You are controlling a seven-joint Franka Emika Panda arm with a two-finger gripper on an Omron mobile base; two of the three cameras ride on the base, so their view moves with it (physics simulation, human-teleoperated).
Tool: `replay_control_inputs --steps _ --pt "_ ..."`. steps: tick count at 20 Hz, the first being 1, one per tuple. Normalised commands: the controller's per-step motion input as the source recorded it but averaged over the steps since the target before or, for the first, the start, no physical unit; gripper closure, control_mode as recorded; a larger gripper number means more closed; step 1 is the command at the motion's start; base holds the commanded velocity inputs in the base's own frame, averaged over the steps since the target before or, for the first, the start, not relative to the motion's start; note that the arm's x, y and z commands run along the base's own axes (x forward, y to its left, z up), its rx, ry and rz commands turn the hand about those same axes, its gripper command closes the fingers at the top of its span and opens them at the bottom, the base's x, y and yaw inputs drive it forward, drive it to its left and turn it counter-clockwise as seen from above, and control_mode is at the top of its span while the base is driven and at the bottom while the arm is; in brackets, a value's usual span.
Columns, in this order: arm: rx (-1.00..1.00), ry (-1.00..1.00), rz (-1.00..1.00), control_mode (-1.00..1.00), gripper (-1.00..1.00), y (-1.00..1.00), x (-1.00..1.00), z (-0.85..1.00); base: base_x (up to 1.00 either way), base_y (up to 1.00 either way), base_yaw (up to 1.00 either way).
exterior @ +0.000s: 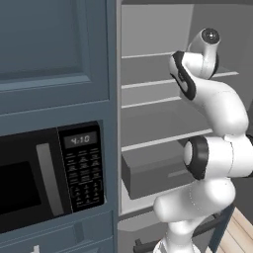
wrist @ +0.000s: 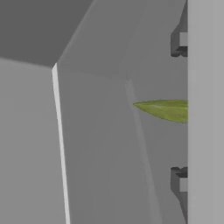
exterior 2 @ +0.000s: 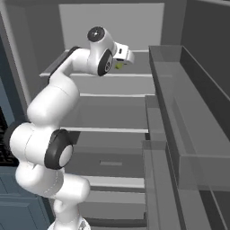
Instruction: There is a bowl on the dining counter. Grab a lemon wedge from the fridge and place it in the bowl. Then get the liquor bottle and glass cup from the cabinet and place them next to the bowl.
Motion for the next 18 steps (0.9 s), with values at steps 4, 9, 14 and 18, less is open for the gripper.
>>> replay_control_inputs --steps 4,9,14,18 --pt "0.00 0.05 -0.02 -1.00 -1.00 -0.13 0.08 -0.17 0.00 0.00 0.00" --pt "0.00 0.04 -0.01 -1.00 -1.00 -0.12 0.13 -0.15 0.00 0.00 0.00" --pt "0.00 0.02 0.00 -1.00 -1.00 -0.08 0.22 -0.11 0.00 0.00 0.00" --pt "0.00 0.00 0.00 -1.00 -1.00 -0.04 0.05 -0.14 0.00 0.00 0.00"
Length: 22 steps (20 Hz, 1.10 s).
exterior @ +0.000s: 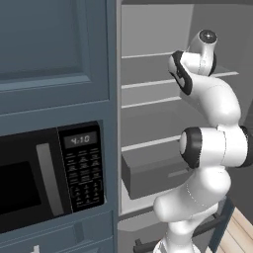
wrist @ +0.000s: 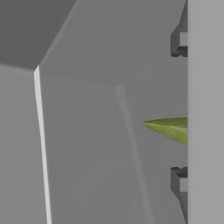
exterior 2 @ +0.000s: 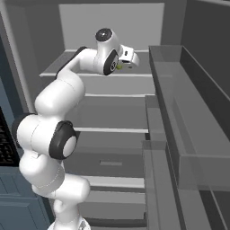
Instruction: There is a bowl on the dining counter. Grab a lemon wedge from the fridge and place it in the bowl. Then get the liquor bottle and glass cup from the cabinet and place them next to the bowl.
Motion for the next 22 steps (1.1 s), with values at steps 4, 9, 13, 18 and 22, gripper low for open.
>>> replay_control_inputs --steps 4,9,13,18,22 --pt "0.00 0.00 0.00 -1.00 -1.00 0.00 0.00 -0.16 0.00 0.00 0.00" --pt "0.00 0.00 0.00 -1.00 -1.00 0.00 0.00 -0.25 0.00 0.00 0.00" --pt "0.00 0.00 0.00 -1.00 -1.00 0.00 0.25 -0.22 0.00 0.00 0.00" --pt "0.00 0.00 0.00 -1.00 -1.00 0.00 0.52 -0.25 0.00 0.00 0.00" --pt "0.00 0.05 0.00 -1.00 1.00 0.00 0.36 -0.36 0.00 0.00 0.00"
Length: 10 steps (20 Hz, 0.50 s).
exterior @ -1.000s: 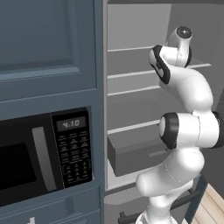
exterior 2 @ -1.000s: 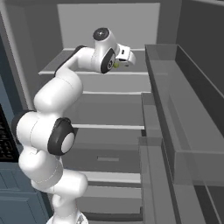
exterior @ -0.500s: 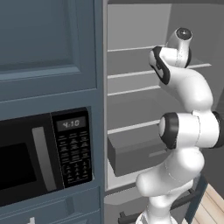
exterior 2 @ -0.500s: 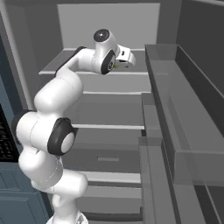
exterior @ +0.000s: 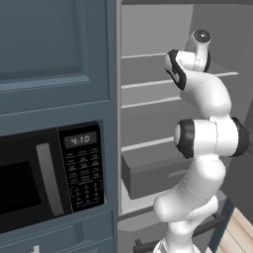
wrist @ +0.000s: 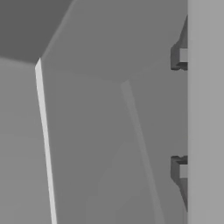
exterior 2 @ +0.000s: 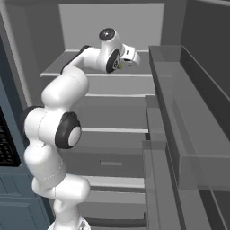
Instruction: There is a bowl on the dining counter. Grab a lemon wedge from the fridge and place it in the bowl. Then get the liquor bottle and glass cup from the cabinet and place them next to the bowl.
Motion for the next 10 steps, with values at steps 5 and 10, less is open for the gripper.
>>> replay_control_inputs --steps 5,10 --pt "0.00 0.04 -0.03 -1.00 1.00 0.00 0.03 -0.41 0.00 0.00 0.00" --pt "0.00 0.00 -0.04 -1.00 1.00 -0.02 -0.18 -0.39 0.00 0.00 0.00"
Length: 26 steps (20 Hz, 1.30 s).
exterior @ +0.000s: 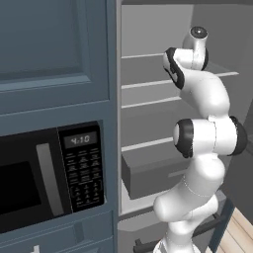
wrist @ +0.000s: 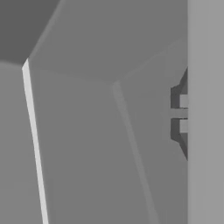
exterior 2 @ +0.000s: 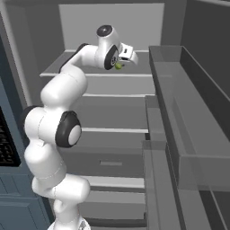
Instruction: There is a bowl on the dining counter. Grab a lemon wedge from the fridge and place it in the bowl. Then get the liquor bottle and glass cup from the cabinet and place them next to the bowl.
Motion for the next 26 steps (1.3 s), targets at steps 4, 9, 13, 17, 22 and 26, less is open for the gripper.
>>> replay_control_inputs --steps 4,9,13,17,22,26 --pt "0.00 0.00 -0.05 -1.00 1.00 0.00 -0.23 -0.40 0.00 0.00 0.00" --pt "0.00 0.02 -0.07 -1.00 1.00 0.00 -0.27 -0.44 0.00 0.00 0.00" --pt "0.00 0.00 -0.04 -1.00 1.00 0.00 -0.21 -0.12 0.00 0.00 0.00" --pt "0.00 -0.10 0.00 -1.00 1.00 0.00 -0.45 0.01 0.00 0.00 0.00" --pt "0.00 -0.14 0.00 -1.00 1.00 0.17 -0.89 0.14 0.00 0.00 0.00" --pt "0.00 -0.10 0.00 -1.00 1.00 0.41 -1.00 0.19 0.00 0.00 0.00"
